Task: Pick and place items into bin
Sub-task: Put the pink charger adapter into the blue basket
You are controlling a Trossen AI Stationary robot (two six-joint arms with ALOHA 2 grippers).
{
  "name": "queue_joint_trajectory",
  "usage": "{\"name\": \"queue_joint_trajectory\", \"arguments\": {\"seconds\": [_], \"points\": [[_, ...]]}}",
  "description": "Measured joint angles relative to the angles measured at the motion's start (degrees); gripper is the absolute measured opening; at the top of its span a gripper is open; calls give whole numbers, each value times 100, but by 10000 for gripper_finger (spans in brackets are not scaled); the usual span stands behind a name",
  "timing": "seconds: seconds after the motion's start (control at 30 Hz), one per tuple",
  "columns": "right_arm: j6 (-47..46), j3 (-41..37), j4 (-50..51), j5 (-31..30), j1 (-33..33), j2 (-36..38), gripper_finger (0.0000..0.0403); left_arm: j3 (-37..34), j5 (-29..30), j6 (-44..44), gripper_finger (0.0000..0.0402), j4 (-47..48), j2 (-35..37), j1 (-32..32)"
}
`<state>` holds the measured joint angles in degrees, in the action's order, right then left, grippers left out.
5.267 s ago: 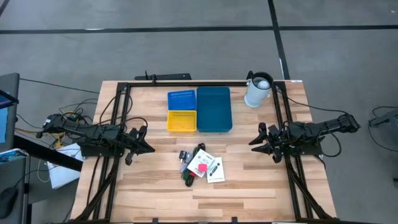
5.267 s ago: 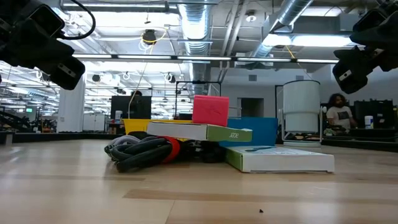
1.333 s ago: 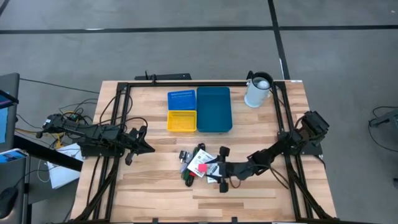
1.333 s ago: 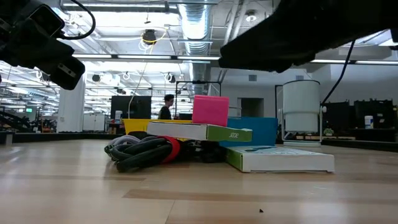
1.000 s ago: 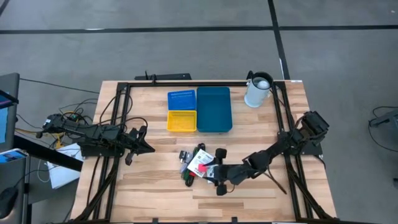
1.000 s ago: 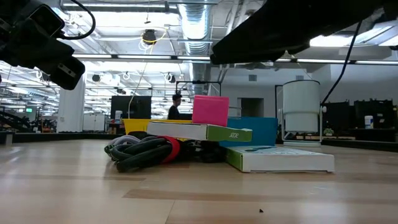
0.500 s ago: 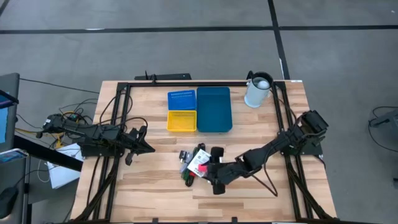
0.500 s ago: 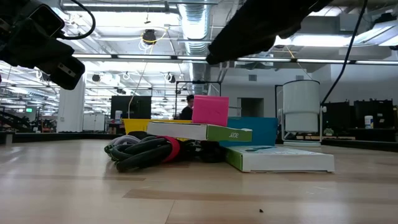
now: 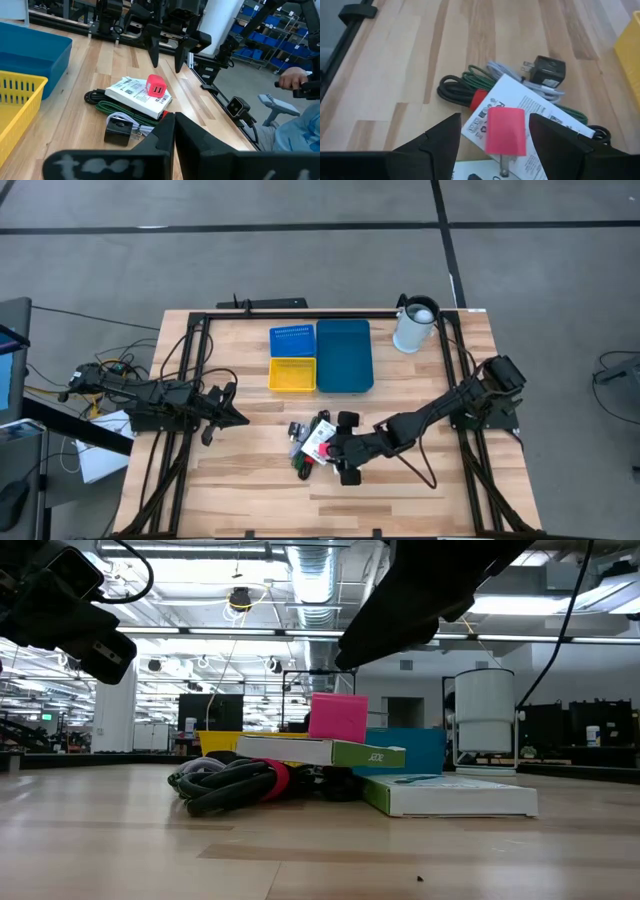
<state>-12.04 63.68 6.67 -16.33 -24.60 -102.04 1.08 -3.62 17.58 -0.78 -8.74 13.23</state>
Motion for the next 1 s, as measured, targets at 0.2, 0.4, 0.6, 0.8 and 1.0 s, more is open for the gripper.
{"name": "queue_joint_trajectory", "arguments": {"seconds": [0.2,0.4,0.6,0.8,1.0], "points": [[45,0,77,-18,41,0,231,0,0,0,0,-1,1,2],[51,0,78,-22,80,0,230,0,0,0,0,-1,0,0],[51,0,2,-22,74,-150,230,0,0,-2,0,1,1,2],[52,0,-5,-47,76,-237,231,0,0,0,0,-1,1,2],[53,0,20,-36,75,-236,230,1,0,-1,0,1,0,0]]}}
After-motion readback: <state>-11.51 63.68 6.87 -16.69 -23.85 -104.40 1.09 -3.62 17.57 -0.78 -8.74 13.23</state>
